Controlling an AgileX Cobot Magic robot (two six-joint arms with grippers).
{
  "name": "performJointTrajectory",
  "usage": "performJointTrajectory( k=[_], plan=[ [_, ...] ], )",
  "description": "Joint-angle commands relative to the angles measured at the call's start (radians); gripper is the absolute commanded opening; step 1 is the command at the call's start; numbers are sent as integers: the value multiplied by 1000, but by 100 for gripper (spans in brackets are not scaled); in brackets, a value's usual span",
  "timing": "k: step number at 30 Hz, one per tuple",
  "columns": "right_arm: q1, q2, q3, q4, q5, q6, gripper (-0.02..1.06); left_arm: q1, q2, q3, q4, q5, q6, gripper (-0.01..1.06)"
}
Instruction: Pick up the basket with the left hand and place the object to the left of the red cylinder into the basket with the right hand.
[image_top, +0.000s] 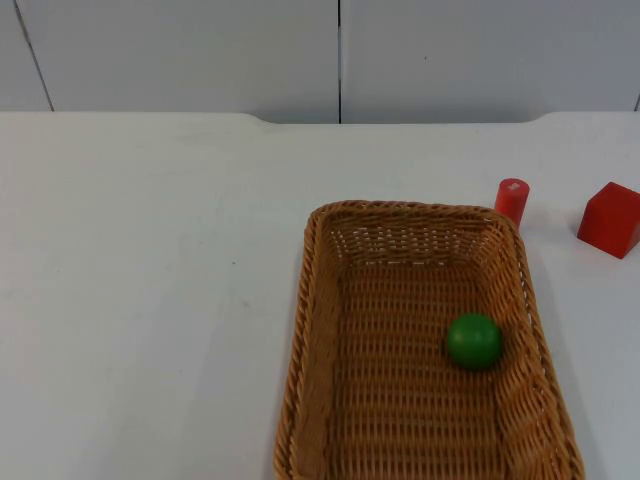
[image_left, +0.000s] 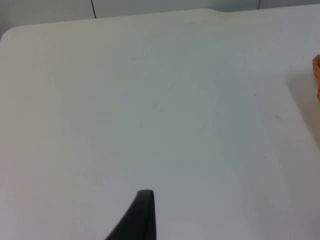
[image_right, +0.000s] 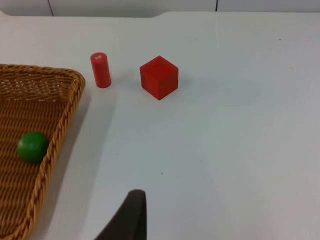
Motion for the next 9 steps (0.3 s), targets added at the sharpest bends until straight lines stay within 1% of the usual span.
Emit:
performJointTrajectory(
  k=[1,2,7,9],
  plan=[
    [-8,-2,1,4,-14,-3,105,17,-3,3,7,-3,-1,105],
    [-8,-2,1,4,-14,-3,105,17,-3,3,7,-3,-1,105],
    [-8,-2,1,4,-14,-3,105,93,-3,3,7,-3,-1,105],
    [-8,-2,1,4,-14,-3,105,105,-3,3,7,-3,-1,105]
  ],
)
